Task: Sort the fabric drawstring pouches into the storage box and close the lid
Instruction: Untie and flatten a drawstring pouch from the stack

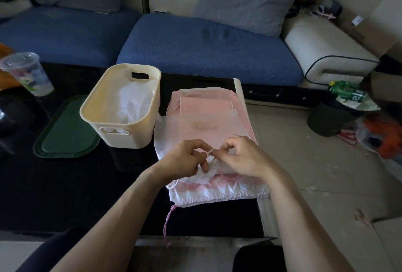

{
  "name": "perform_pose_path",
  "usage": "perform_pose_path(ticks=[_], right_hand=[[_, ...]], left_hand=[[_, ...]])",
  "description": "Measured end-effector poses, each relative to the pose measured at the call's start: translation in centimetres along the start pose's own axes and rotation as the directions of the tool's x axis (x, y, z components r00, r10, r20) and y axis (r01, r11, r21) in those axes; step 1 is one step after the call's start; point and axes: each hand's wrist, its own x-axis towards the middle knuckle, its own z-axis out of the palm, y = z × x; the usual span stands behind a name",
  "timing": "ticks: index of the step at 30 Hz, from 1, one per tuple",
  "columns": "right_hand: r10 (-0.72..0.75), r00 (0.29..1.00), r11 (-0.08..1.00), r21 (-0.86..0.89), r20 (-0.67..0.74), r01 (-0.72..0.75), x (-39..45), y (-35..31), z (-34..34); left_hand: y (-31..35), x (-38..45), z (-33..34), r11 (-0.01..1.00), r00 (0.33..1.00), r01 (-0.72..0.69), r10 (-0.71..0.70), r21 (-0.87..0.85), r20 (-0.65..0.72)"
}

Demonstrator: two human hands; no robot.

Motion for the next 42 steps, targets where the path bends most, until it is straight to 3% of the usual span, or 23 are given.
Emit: perform_pose_path(ticks=[4, 9, 17, 22, 28, 35, 42], right_hand=[[-0.068, 0.998, 0.994, 0.079, -0.016, 0.070, 0.0, -0.1, 0.0], [-0.187, 0.979, 0.974, 0.113, -0.077, 0.195, 0.0, -0.4, 0.9], [-0.222, 0.947, 0.915, 0.286, -0.232, 0.285, 0.5, -0.4, 1.0], [-0.242, 0.965, 0.888, 0.377, -0.104, 0.264, 0.3, -0.2, -0.3], [-0.273, 0.962, 0.939, 0.225, 0.020, 0.262, 0.0, 0.5, -0.5], [-0.209, 0.978, 0.940, 0.271, -0.024, 0.208, 0.1, 0.0, 0.1], [-0.169, 0.985, 0.940, 0.297, -0.026, 0.169, 0.4, -0.1, 0.8]], left_hand=[[0.3, -0.2, -0.1, 0.997, 0.993, 0.077, -0.076, -0.003, 0.092], [0.3, -0.4, 0.1, 0.997, 0.981, 0.051, -0.060, 0.053, 0.187], [0.9, -0.6, -0.4, 0.991, 0.978, 0.062, -0.036, -0.120, 0.206], [0.9, -0.7, -0.6, 0.966, 0.974, 0.079, -0.022, -0.245, 0.228], [0.9, -0.6, -0.8, 0.960, 0.975, 0.087, -0.027, -0.265, 0.221], [0.9, -0.5, -0.8, 0.977, 0.989, 0.075, -0.047, -0.198, 0.142], [0.8, -0.5, -0.8, 0.987, 0.986, 0.077, -0.054, -0.144, 0.155]])
